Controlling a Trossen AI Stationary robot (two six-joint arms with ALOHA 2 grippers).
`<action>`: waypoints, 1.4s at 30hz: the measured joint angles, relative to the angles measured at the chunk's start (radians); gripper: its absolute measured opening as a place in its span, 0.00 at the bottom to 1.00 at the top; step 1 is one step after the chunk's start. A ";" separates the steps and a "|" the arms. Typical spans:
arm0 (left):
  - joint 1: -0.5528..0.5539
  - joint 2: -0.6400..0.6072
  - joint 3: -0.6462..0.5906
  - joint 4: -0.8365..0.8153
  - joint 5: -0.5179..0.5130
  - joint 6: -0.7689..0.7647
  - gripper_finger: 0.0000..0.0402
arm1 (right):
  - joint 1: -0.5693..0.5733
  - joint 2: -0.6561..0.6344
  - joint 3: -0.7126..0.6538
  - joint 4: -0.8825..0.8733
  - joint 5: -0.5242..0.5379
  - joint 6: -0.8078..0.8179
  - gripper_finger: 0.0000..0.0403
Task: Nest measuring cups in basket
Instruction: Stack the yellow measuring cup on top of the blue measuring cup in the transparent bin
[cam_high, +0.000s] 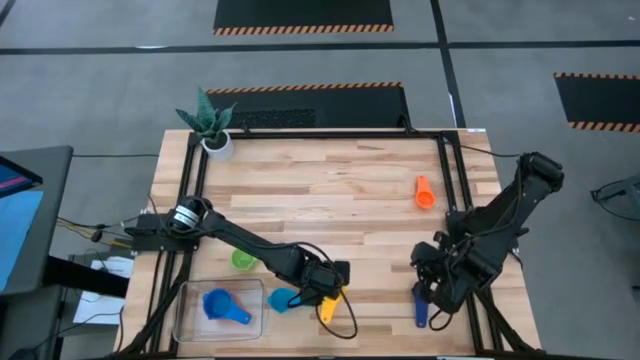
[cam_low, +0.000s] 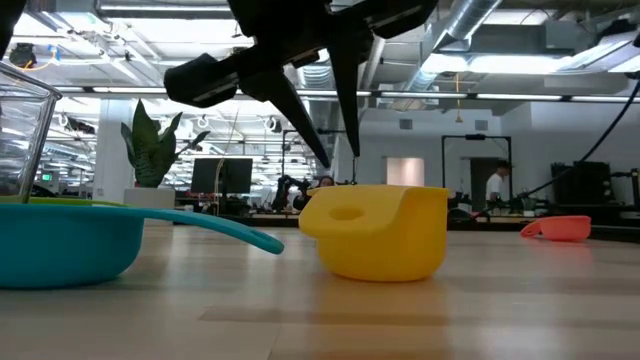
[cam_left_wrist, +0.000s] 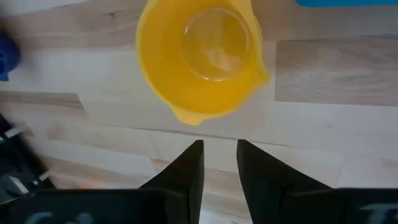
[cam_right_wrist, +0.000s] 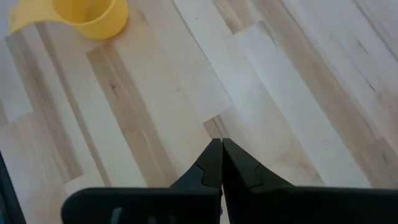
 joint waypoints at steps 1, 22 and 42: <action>-0.002 0.000 0.000 0.000 0.001 0.007 0.22 | 0.003 0.004 0.000 0.000 0.000 0.005 0.06; 0.023 0.022 0.001 -0.001 0.122 0.134 0.22 | 0.005 0.008 0.000 0.022 0.001 0.021 0.06; 0.010 0.098 0.005 0.035 0.096 -0.031 0.21 | 0.009 0.008 0.001 0.021 0.000 0.037 0.06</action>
